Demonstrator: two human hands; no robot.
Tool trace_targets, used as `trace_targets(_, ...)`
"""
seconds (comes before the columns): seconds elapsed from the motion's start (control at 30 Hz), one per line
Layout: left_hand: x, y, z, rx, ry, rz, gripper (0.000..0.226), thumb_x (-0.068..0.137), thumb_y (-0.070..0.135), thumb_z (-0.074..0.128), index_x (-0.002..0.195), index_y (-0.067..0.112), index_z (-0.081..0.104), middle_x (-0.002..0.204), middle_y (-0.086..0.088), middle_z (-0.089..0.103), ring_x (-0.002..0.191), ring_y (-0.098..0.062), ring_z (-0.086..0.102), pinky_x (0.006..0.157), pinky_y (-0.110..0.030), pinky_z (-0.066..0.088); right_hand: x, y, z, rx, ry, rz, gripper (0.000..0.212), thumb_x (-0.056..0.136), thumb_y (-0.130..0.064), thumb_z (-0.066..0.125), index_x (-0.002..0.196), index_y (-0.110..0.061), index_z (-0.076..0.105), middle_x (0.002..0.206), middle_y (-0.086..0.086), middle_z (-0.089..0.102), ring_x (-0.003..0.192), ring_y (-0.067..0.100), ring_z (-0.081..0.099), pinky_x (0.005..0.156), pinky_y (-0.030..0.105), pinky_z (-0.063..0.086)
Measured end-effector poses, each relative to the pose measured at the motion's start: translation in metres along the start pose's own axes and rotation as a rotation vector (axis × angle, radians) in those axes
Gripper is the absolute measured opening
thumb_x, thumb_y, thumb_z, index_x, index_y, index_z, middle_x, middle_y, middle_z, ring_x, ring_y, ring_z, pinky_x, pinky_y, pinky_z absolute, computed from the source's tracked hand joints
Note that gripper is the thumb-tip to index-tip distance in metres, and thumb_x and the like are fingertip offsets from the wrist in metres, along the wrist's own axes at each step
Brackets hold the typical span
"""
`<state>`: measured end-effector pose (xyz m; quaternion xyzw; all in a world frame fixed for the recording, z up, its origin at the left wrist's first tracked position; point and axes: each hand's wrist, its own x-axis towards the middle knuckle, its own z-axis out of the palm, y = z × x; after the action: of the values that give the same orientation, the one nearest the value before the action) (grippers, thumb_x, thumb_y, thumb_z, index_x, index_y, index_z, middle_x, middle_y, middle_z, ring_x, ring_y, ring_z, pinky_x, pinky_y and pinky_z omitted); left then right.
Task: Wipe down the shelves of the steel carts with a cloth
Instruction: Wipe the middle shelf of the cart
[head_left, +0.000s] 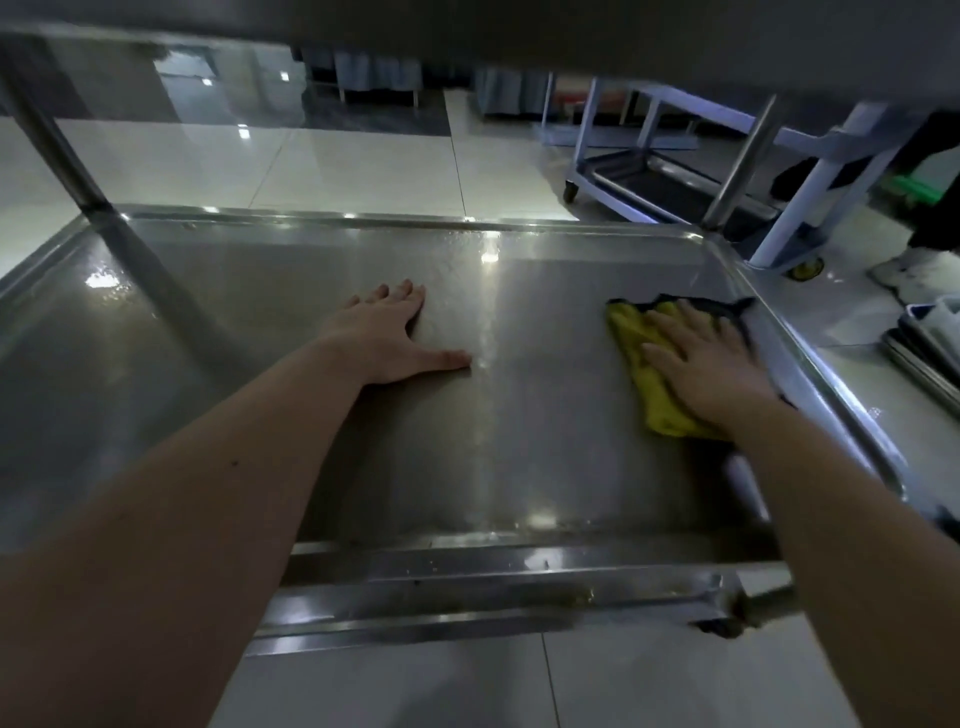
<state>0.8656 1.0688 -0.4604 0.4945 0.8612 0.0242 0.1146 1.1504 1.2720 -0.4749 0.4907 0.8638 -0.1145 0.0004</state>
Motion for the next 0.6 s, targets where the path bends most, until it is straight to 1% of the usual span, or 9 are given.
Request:
trace_targets(0.1, -0.001, 0.002, 0.004, 0.001, -0.004, 0.001, 0.126, 0.058, 0.097, 0.034, 0.156, 0.025, 0.001, 0.163, 0.008, -0.002, 0.15, -0.016, 0.001, 0.122, -0.04, 0.004, -0.025, 0.05, -0.009, -0.016, 0.02, 0.17, 0.054, 0.097, -0.061, 0.024, 0.149, -0.051, 0.013, 0.163, -0.015, -0.001, 0.149, 0.03, 0.0, 0.118, 0.057, 0.0)
trace_targets(0.2, -0.001, 0.003, 0.006, 0.007, 0.01, -0.01, 0.126, 0.058, 0.097, 0.034, 0.156, 0.024, 0.003, 0.163, 0.007, -0.002, 0.15, -0.018, 0.002, 0.122, -0.04, 0.005, -0.053, 0.03, -0.002, -0.026, 0.021, 0.192, 0.055, 0.097, -0.061, 0.023, 0.15, -0.049, 0.012, 0.163, -0.014, -0.004, 0.149, 0.033, -0.002, 0.116, 0.061, -0.002)
trace_targets(0.27, -0.003, 0.004, 0.005, -0.002, 0.0, -0.012, 0.126, 0.059, 0.096, 0.035, 0.156, 0.023, 0.002, 0.163, 0.005, -0.002, 0.15, -0.019, 0.001, 0.122, -0.041, 0.004, -0.072, -0.009, 0.008, -0.008, 0.024, 0.131, 0.056, 0.097, -0.062, 0.023, 0.15, -0.05, 0.01, 0.162, -0.014, -0.008, 0.149, 0.034, -0.003, 0.116, 0.061, -0.002)
trace_targets(0.4, -0.005, 0.006, 0.002, 0.026, 0.019, -0.019, 0.12, 0.065, 0.094, 0.038, 0.156, 0.022, 0.007, 0.164, 0.003, 0.001, 0.15, -0.021, -0.001, 0.121, -0.045, 0.0, -0.122, -0.107, 0.039, -0.085, 0.021, -0.1, 0.058, 0.097, -0.063, 0.016, 0.151, -0.047, 0.001, 0.162, -0.009, -0.016, 0.147, 0.04, -0.01, 0.112, 0.067, -0.006)
trace_targets(0.47, -0.009, 0.012, 0.002, 0.078, 0.091, 0.002, 0.106, 0.076, 0.085, 0.039, 0.156, 0.021, 0.013, 0.164, 0.0, 0.005, 0.15, -0.022, -0.001, 0.121, -0.046, -0.001, -0.144, -0.148, 0.05, -0.059, -0.021, -0.186, 0.059, 0.097, -0.062, 0.015, 0.152, -0.044, 0.002, 0.161, -0.008, -0.018, 0.146, 0.04, -0.016, 0.111, 0.067, -0.01)
trace_targets(0.5, -0.013, 0.017, 0.002, 0.044, 0.144, 0.012, 0.092, 0.085, 0.076, 0.04, 0.155, 0.021, 0.016, 0.164, -0.002, 0.006, 0.15, -0.023, 0.0, 0.121, -0.045, -0.001, -0.151, -0.16, 0.051, -0.024, -0.045, -0.209, 0.06, 0.098, -0.062, 0.016, 0.153, -0.044, 0.002, 0.162, -0.008, -0.016, 0.146, 0.039, -0.017, 0.112, 0.065, -0.013)
trace_targets(0.53, -0.02, 0.022, 0.002, -0.049, 0.186, 0.001, 0.077, 0.093, 0.063, 0.039, 0.155, 0.022, 0.017, 0.163, -0.002, 0.006, 0.15, -0.022, 0.0, 0.121, -0.044, -0.001, -0.155, -0.163, 0.048, 0.059, -0.062, -0.221, 0.06, 0.098, -0.062, 0.019, 0.153, -0.043, 0.004, 0.162, -0.009, -0.012, 0.147, 0.036, -0.017, 0.113, 0.061, -0.014)
trace_targets(0.57, -0.031, 0.027, 0.001, -0.175, 0.206, -0.02, 0.066, 0.099, 0.051, 0.038, 0.155, 0.022, 0.019, 0.163, -0.003, 0.006, 0.15, -0.022, 0.0, 0.12, -0.042, -0.001, -0.156, -0.159, 0.041, 0.204, -0.055, -0.215, 0.058, 0.1, -0.058, 0.024, 0.153, -0.041, 0.009, 0.163, -0.01, -0.004, 0.148, 0.032, -0.014, 0.116, 0.056, -0.013)
trace_targets(0.6, -0.045, 0.033, 0.001, -0.279, 0.205, -0.022, 0.059, 0.102, 0.042, 0.037, 0.154, 0.021, 0.019, 0.163, -0.004, 0.007, 0.15, -0.022, 0.001, 0.12, -0.041, -0.001, -0.153, -0.148, 0.033, 0.388, -0.021, -0.197, 0.055, 0.102, -0.05, 0.029, 0.154, -0.037, 0.016, 0.163, -0.009, 0.007, 0.149, 0.028, -0.008, 0.119, 0.05, -0.008)
